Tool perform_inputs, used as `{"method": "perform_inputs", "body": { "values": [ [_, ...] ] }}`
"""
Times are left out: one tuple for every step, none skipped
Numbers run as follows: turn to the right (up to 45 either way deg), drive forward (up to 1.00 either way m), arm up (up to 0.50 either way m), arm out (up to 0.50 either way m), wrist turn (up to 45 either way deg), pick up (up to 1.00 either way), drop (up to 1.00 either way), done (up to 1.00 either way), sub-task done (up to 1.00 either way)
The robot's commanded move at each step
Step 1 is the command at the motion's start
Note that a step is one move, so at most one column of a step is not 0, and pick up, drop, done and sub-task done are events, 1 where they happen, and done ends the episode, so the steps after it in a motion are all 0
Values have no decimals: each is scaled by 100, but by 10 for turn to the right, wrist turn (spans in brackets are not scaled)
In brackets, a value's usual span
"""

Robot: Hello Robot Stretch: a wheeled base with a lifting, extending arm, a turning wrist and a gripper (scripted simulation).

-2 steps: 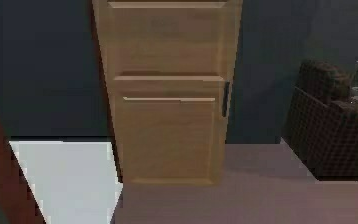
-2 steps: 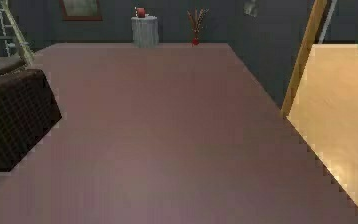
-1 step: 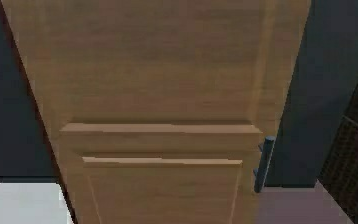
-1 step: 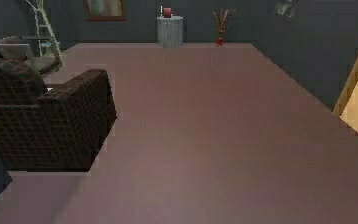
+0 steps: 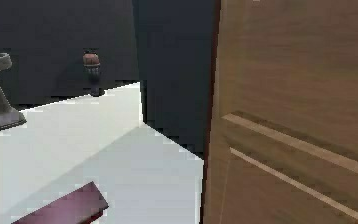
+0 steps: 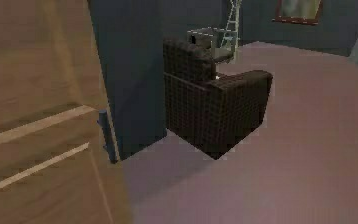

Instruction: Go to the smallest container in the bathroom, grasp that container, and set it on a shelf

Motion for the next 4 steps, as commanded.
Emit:
{"method": "perform_inputs", "body": {
  "values": [
    [-210, 0, 0, 0, 0, 0, 0, 0, 0],
    [0, 50, 0, 0, 0, 0, 0, 0, 0],
    [0, 100, 0, 0, 0, 0, 0, 0, 0],
    [0, 100, 0, 0, 0, 0, 0, 0, 0]
  ]
}}
